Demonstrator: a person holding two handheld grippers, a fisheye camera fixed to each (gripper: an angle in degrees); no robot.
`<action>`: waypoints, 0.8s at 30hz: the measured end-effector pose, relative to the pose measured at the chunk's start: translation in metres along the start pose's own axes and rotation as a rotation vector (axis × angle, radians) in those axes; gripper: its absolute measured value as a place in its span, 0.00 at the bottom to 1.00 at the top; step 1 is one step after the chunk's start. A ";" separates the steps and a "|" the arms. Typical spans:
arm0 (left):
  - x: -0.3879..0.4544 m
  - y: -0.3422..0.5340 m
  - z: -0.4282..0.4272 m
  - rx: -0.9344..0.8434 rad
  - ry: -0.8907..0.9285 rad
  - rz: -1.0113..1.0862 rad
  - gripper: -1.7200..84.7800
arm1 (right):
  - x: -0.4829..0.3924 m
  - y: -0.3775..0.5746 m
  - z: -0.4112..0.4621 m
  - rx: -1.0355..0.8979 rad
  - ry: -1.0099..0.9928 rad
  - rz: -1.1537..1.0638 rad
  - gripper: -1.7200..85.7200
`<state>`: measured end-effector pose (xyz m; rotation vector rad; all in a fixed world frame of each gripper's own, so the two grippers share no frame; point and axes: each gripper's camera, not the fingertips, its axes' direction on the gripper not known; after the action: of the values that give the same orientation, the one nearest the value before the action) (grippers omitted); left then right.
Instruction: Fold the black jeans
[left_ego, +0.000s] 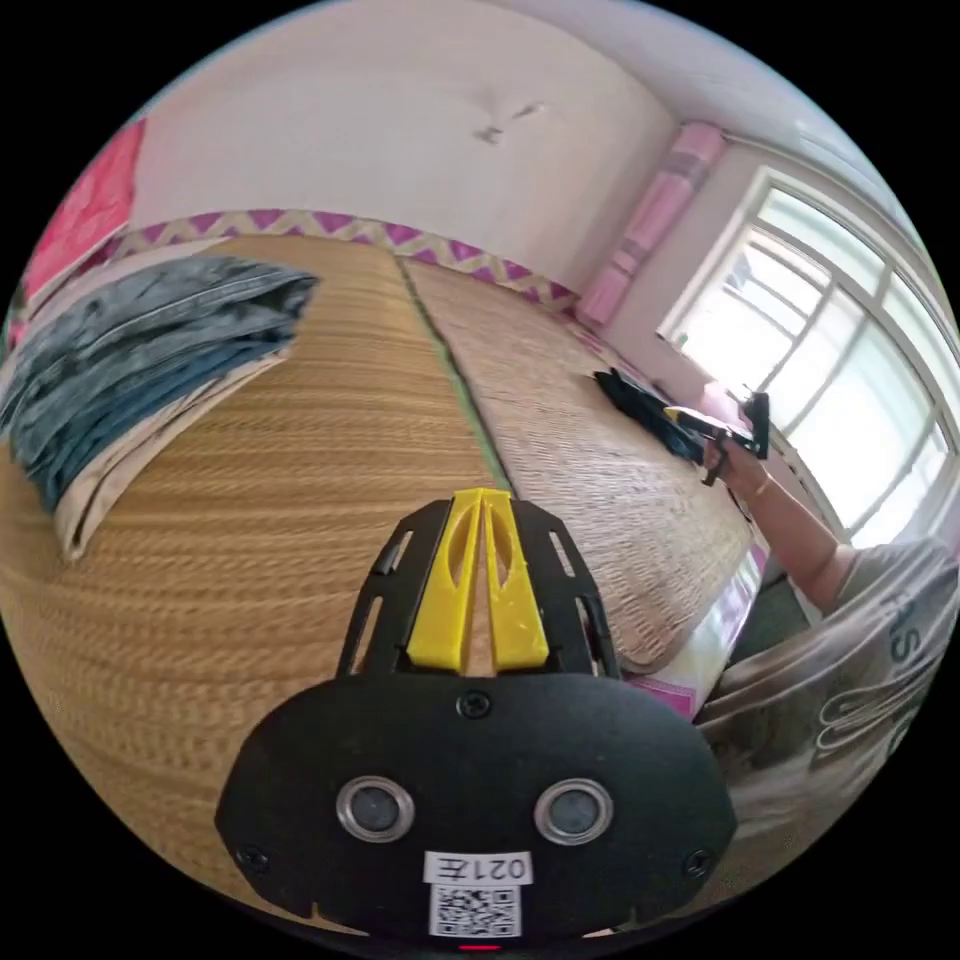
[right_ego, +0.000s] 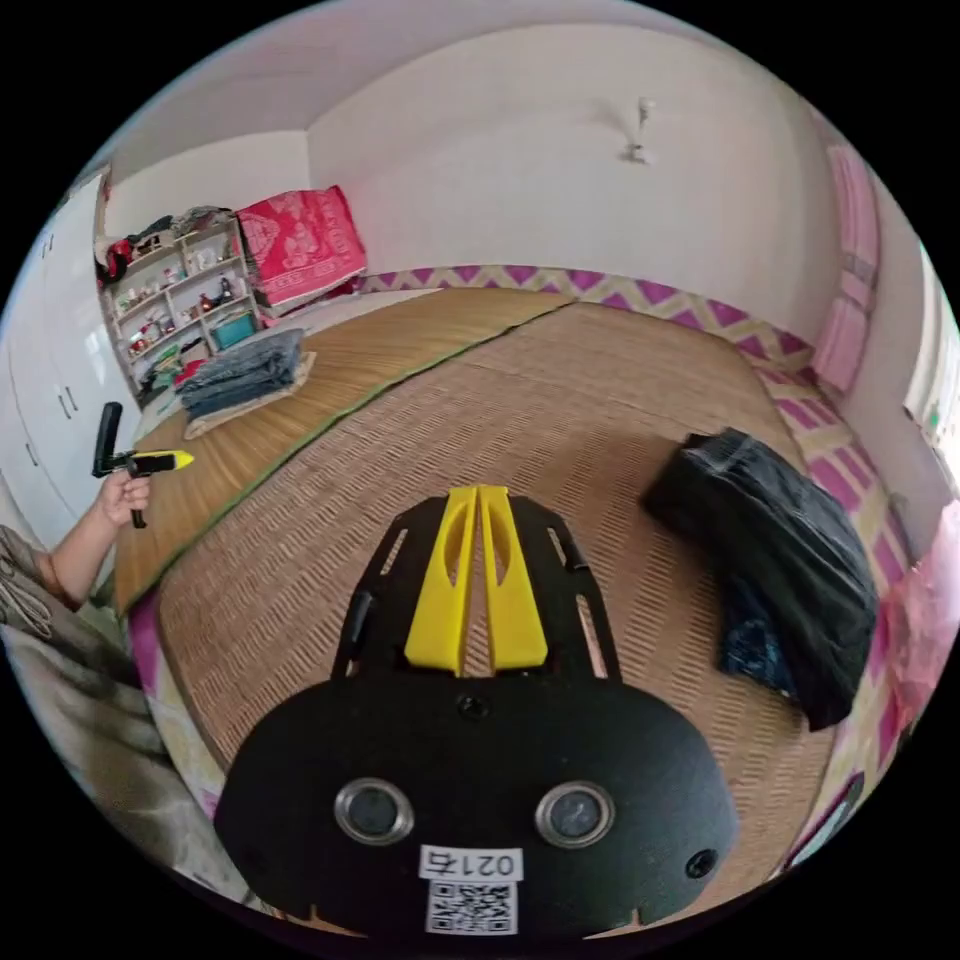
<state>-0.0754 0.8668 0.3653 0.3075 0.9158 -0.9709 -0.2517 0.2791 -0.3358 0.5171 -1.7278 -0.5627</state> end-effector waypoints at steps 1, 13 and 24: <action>0.030 -0.010 0.017 0.007 0.046 0.050 0.01 | 0.005 0.005 -0.006 -0.009 0.036 0.002 0.02; 0.153 -0.079 0.117 0.049 0.367 0.140 0.04 | 0.029 -0.021 0.020 -0.235 0.520 -0.201 0.18; 0.198 -0.128 0.109 0.022 0.503 0.225 0.02 | -0.011 -0.073 0.129 -0.472 0.657 -0.496 0.15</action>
<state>-0.0748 0.6163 0.2964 0.6785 1.2946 -0.7044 -0.3722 0.2415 -0.4147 0.6945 -0.8001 -0.9899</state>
